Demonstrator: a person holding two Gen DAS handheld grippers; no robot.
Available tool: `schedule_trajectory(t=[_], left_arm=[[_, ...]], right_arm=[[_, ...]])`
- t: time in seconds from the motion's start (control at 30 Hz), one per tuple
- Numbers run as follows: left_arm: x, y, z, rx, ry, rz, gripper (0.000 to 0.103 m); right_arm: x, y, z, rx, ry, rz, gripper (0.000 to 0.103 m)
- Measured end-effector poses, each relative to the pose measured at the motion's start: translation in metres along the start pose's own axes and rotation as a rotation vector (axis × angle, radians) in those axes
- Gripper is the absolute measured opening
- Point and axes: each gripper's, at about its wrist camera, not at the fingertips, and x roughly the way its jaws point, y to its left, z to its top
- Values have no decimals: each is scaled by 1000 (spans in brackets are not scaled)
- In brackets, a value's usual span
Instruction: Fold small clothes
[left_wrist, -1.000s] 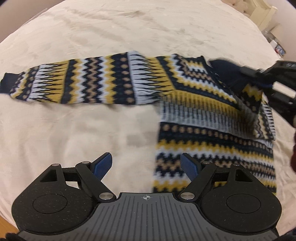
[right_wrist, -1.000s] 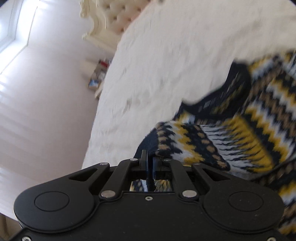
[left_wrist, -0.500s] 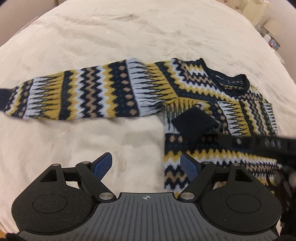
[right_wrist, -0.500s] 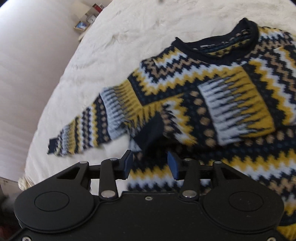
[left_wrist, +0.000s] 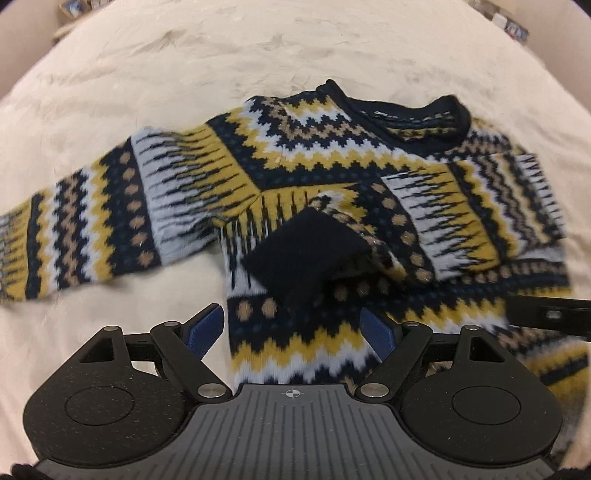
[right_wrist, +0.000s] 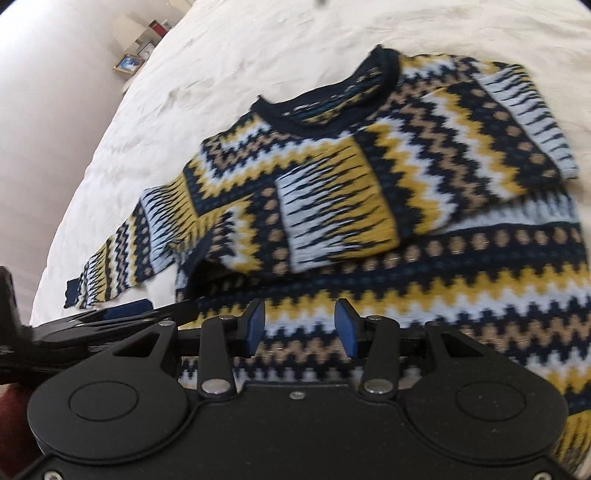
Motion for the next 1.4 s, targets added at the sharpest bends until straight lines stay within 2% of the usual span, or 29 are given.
schedule_trajectory(t=[0.1,0.23,0.33,0.43,0.5,0.6,0.7,0.77,0.9,1.07,1.2,1.33,1.4], left_arm=[[12,-3,4,20,-14,85,80],[18,7,10,48,-30,235,80],[9,31,15,-19,-75,302,80],[2,58,18,-122,-89,381,80],[-1,74,20,-195,-78,400,80],[-7,90,22,-287,-72,337,80],[-12,85,26,-290,-80,229,80],[-10,72,29,-250,-78,164,80],[1,34,24,-175,-50,100,79],[23,-6,13,-9,11,76,78],[11,-9,12,22,-43,42,78],[-10,2,26,32,-153,4,78],[-10,10,37,42,-160,-14,78]], right_arm=[[-5,-13,4,15,-4,-4,53],[-10,-30,8,41,-8,-9,53],[-11,-41,10,60,-8,-12,53],[-11,-51,12,81,-9,-12,53],[-11,-57,13,94,-9,-13,53],[-10,-61,15,99,-6,-14,53],[-8,-63,18,94,2,-12,53],[-6,-63,20,90,10,-10,53],[-2,-63,21,86,22,-2,54],[1,-64,21,87,35,1,54],[2,-66,23,97,37,5,54],[0,-69,27,98,33,13,54],[1,-70,28,99,31,16,54]])
